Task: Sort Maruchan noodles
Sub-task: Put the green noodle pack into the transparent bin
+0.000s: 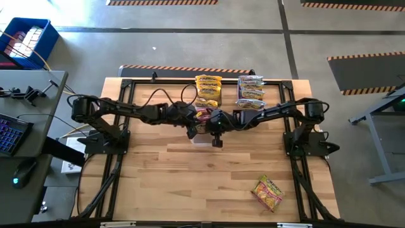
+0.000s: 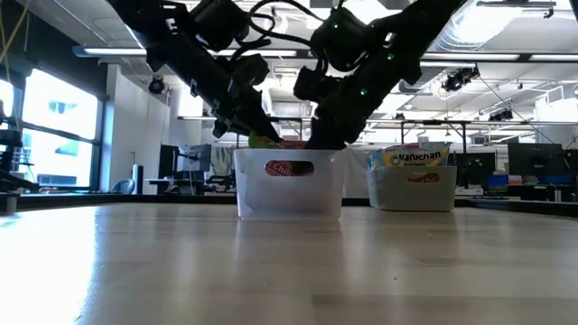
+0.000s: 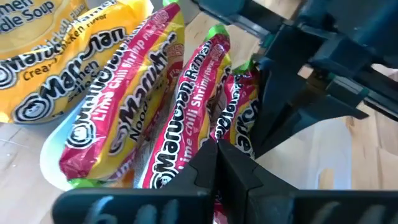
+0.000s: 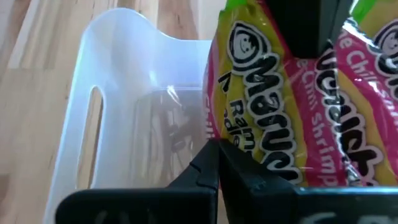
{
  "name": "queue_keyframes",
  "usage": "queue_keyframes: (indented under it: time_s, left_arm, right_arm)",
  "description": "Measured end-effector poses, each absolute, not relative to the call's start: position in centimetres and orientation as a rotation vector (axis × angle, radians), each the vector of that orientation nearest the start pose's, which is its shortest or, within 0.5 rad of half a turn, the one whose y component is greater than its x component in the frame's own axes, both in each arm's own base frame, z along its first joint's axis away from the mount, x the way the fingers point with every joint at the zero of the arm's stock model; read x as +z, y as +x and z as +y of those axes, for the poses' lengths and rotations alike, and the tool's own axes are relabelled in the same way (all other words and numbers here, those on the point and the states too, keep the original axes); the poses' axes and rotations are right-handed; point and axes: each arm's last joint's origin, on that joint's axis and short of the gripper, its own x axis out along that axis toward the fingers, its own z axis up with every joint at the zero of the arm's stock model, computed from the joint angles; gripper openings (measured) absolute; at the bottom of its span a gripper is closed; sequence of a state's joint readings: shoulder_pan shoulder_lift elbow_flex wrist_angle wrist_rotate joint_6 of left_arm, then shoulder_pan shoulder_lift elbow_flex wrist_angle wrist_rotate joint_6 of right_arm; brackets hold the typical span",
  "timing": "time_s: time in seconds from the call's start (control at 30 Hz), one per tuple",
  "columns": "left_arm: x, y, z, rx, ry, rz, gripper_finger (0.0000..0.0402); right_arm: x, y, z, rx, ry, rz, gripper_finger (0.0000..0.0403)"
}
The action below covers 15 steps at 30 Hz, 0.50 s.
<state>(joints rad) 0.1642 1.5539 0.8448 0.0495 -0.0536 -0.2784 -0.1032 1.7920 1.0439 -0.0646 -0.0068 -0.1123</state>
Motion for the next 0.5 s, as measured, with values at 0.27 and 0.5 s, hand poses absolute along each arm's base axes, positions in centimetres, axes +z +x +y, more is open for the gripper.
queue_keyframes:
  time_s: [0.27,0.5]
  left_arm:
    - [21.0,29.9,5.2,0.304,-0.219,0.648,0.0055]
    - [23.9,27.8,3.4,0.177,-0.119,0.626,0.0090]
  right_arm:
    - [17.0,36.5,-4.0,-0.091,-0.043,0.786,0.0000]
    - [17.1,36.5,-4.1,-0.134,-0.029,0.781,0.0000]
